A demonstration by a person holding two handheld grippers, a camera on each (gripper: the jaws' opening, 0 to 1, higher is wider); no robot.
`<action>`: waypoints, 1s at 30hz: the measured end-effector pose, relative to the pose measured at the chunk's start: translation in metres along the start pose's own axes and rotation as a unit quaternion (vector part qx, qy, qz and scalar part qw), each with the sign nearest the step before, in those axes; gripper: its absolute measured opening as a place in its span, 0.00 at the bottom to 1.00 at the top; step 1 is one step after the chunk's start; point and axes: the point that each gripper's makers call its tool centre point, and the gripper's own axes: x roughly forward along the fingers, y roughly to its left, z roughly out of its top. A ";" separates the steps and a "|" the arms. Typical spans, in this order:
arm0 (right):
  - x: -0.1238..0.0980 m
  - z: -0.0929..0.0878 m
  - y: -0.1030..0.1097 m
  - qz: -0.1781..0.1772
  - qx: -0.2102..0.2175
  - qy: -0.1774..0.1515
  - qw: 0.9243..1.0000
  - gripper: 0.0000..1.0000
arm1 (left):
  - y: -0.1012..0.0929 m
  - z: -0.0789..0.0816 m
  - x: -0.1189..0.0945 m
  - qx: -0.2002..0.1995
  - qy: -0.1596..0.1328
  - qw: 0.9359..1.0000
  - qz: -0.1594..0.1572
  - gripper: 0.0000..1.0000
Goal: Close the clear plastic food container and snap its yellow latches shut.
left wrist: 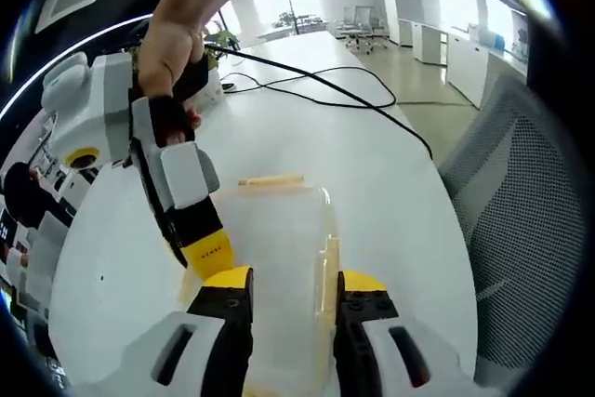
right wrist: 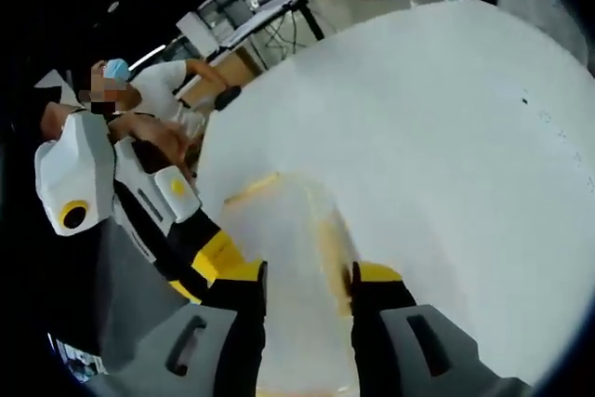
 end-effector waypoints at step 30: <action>-0.039 0.002 0.012 -0.087 -0.034 -0.051 0.994 0.43 | 0.020 0.001 -0.037 -0.083 -0.033 0.996 0.026 0.37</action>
